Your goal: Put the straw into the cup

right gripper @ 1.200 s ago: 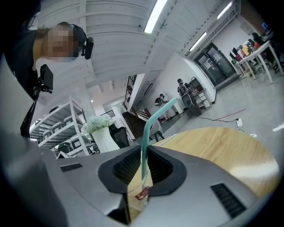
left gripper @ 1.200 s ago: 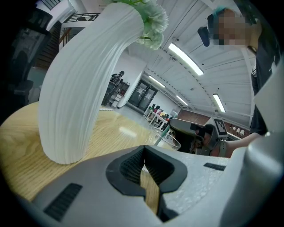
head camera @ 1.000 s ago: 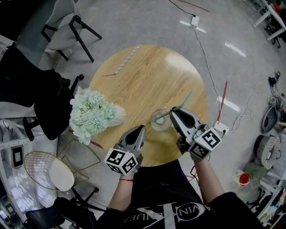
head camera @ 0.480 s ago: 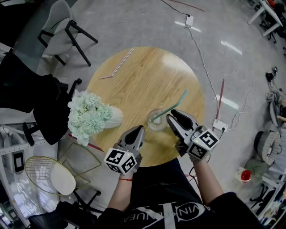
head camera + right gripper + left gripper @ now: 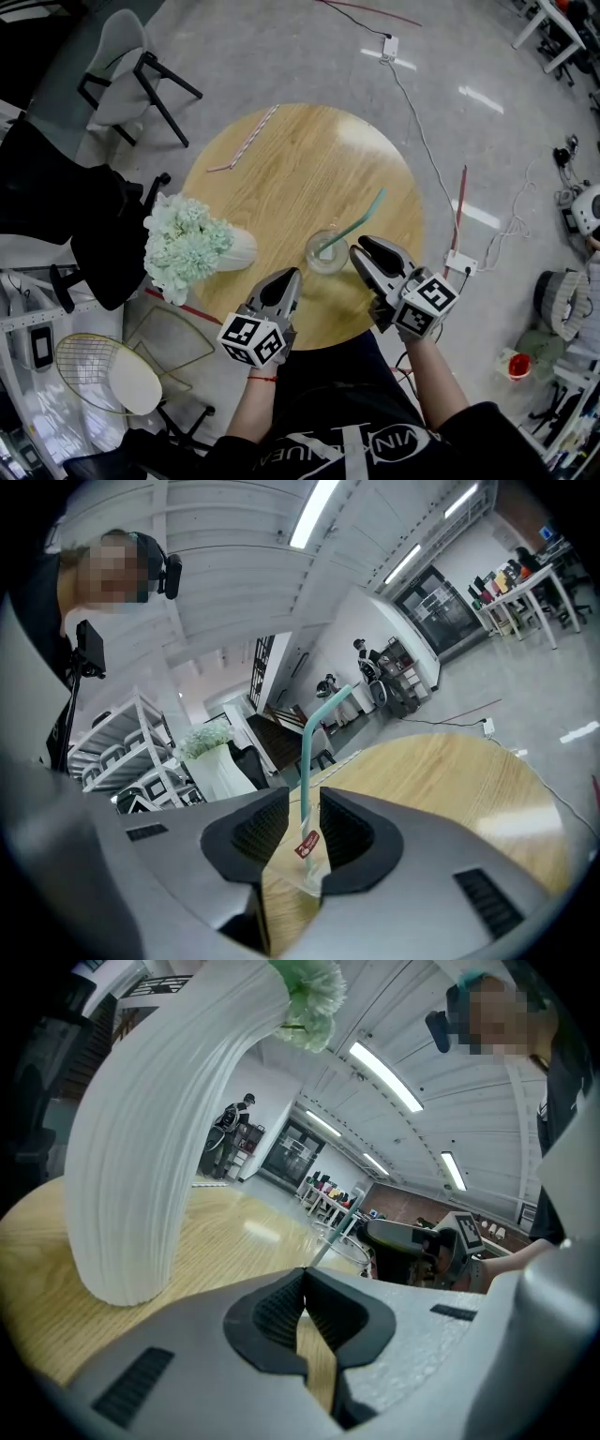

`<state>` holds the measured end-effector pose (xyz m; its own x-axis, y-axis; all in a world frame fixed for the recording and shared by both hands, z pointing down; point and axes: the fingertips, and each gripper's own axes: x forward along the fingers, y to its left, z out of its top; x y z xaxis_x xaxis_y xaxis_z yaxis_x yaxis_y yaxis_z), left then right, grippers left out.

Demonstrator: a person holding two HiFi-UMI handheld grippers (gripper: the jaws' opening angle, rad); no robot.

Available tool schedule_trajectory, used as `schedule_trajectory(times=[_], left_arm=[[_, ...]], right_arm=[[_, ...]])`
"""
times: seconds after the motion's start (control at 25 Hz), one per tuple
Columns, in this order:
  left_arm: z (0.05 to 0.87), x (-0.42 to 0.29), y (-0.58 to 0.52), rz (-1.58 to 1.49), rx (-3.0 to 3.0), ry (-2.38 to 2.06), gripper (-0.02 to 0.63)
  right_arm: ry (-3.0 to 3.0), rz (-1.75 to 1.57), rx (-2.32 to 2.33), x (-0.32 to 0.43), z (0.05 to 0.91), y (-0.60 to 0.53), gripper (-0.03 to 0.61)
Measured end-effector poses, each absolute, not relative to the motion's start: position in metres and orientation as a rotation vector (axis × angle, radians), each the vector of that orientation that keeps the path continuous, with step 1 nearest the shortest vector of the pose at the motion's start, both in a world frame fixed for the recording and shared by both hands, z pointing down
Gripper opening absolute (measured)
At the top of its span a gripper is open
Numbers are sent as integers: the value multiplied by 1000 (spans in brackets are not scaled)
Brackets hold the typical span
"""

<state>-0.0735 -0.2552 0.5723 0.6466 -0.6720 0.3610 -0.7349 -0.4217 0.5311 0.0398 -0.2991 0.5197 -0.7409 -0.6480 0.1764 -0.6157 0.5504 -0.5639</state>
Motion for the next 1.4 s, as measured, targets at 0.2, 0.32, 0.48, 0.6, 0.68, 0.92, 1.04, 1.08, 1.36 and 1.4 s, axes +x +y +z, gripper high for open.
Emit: schedule_trajectory(times=[0.2, 0.32, 0.48, 0.6, 0.68, 0.92, 1.04, 1.08, 1.36, 1.4], left_arm=[[565, -74, -256, 120, 2209, -1087, 8], [558, -74, -257, 118, 2222, -1085, 8], [551, -75, -257, 117, 2237, -1078, 8], [546, -75, -255, 120, 2247, -1070, 8], [543, -74, -254, 118, 2255, -1063, 8], [532, -61, -254, 118, 2294, -1019, 8], [524, -55, -255, 115, 2316, -1004, 8], [522, -54, -256, 113, 2321, -1002, 8], [506, -49, -260, 93, 2356, -997, 8], [505, -50, -260, 92, 2360, -996, 8]], right_arm=[[2734, -944, -1106, 38, 514, -294, 81], [2751, -925, -1093, 36, 509, -291, 81], [2759, -910, -1090, 33, 501, -289, 66], [2762, -901, -1092, 33, 495, -284, 35], [2764, -899, -1094, 33, 491, -282, 25], [2782, -887, -1082, 35, 482, -274, 8], [2807, -871, -1066, 34, 477, -269, 6], [2814, -868, -1064, 34, 475, -267, 6], [2852, -849, -1032, 27, 468, -262, 5], [2859, -847, -1026, 25, 467, -261, 5]])
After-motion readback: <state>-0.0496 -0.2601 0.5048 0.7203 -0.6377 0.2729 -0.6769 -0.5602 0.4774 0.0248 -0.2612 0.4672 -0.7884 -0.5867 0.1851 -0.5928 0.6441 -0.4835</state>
